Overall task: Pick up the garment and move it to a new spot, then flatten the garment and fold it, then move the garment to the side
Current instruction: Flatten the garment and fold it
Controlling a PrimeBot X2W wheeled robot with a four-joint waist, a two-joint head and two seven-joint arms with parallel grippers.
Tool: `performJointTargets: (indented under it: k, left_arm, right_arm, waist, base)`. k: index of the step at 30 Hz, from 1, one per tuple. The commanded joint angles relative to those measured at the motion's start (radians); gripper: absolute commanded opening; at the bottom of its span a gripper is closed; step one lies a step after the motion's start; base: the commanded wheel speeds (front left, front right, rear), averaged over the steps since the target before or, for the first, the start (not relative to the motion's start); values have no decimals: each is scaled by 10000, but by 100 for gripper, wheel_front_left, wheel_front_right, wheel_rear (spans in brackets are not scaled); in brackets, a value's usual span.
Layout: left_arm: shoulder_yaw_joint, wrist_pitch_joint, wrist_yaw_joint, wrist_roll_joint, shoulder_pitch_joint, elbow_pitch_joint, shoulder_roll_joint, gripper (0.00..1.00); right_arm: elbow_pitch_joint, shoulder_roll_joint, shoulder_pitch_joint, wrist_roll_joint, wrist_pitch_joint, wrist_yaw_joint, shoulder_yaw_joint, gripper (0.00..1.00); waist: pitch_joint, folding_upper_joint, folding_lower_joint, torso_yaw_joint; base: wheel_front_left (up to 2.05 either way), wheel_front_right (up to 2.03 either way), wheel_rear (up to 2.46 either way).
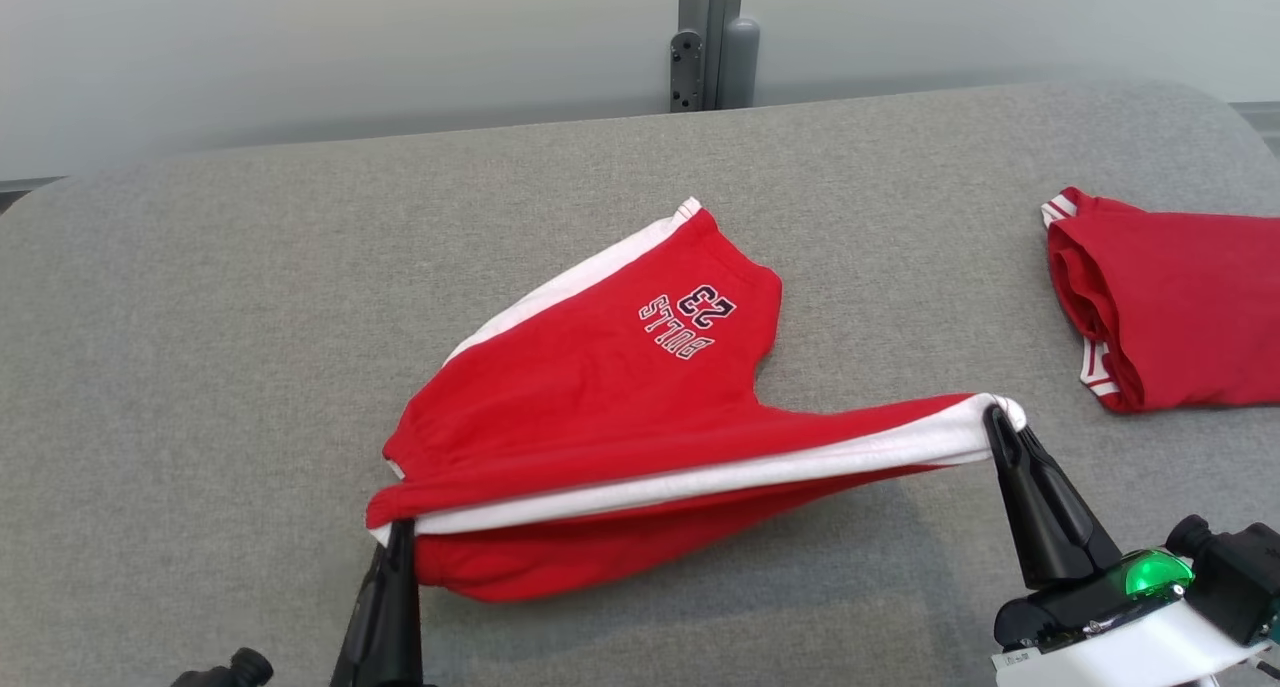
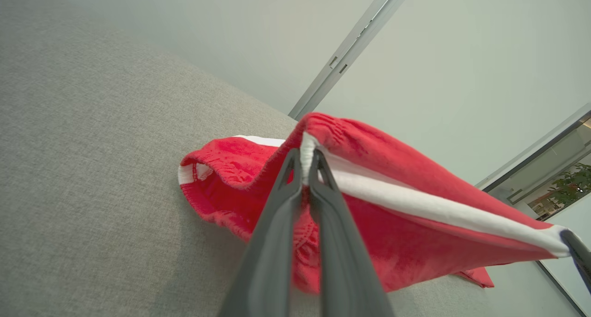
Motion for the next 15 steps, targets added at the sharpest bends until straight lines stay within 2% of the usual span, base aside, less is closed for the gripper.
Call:
performJointTargets:
  k: [1, 7, 15]
  left_arm:
    - [-43, 51, 52, -23, -8, 202, -36, 0]
    - [-263, 357, 94, -357, -1040, 1257, -252, 0]
    - [-397, 786, 464, -1234, -3509, 3594, -529, 0]
  right_arm:
    - [223, -39, -155, 72, 71, -10, -42, 0]
    - [1436, -206, -1122, 248, 28, -10, -101, 0]
    - [3719, -997, -3804, 553, 501, -10, 521, 0]
  waist:
    - [4, -1, 1, 154]
    - [187, -1, 1, 727]
    - [651, -1, 1, 1600]
  base:
    - [0, 0, 0]
    - [0, 0, 0]
    - [0, 0, 0]
